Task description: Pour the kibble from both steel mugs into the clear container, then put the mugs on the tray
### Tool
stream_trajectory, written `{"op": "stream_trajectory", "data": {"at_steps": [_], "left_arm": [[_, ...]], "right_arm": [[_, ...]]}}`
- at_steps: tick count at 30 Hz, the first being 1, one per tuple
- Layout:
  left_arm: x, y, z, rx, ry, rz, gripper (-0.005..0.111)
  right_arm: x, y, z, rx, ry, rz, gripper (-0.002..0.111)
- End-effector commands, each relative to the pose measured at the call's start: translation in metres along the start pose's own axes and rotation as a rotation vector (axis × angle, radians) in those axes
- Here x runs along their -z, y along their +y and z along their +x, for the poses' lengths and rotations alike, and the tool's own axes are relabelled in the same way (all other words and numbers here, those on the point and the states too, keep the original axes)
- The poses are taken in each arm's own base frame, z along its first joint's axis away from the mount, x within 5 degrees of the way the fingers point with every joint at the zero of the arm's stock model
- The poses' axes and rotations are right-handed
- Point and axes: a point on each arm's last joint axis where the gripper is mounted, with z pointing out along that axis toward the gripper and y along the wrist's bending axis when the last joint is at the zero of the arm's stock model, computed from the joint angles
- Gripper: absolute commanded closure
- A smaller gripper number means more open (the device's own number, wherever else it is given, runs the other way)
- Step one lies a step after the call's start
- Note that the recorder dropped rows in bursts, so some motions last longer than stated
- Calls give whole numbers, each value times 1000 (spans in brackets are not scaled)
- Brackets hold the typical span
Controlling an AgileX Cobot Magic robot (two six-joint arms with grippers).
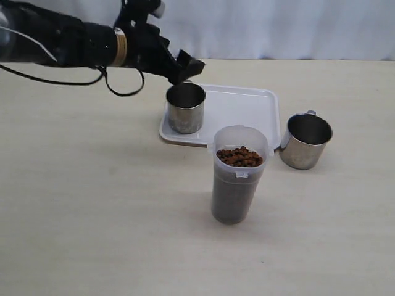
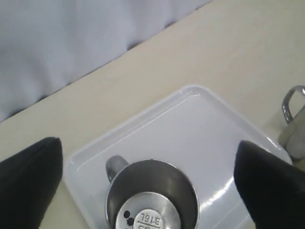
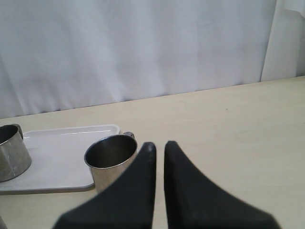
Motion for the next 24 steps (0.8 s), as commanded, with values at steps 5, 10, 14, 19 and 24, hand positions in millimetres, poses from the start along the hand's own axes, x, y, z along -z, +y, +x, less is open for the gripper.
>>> {"op": "stream_trajectory", "data": {"at_steps": [5,10,14,19,24], "left_arm": [[104,-14,-5,44,-18,126,97],[168,-10,37,85,-10,-13,107],[217,-18,62,195,-171,-206,107],[259,-46,99,187,-341,-417,107],[281,-66,138,157,-402,-574,107]], "right_arm": [[0,0,1,4,-4,4,103],[0,0,1,4,-4,4,103],[0,0,1,4,-4,4,103],[0,0,1,4,-4,4,103],[0,0,1,4,-4,4,103]]}}
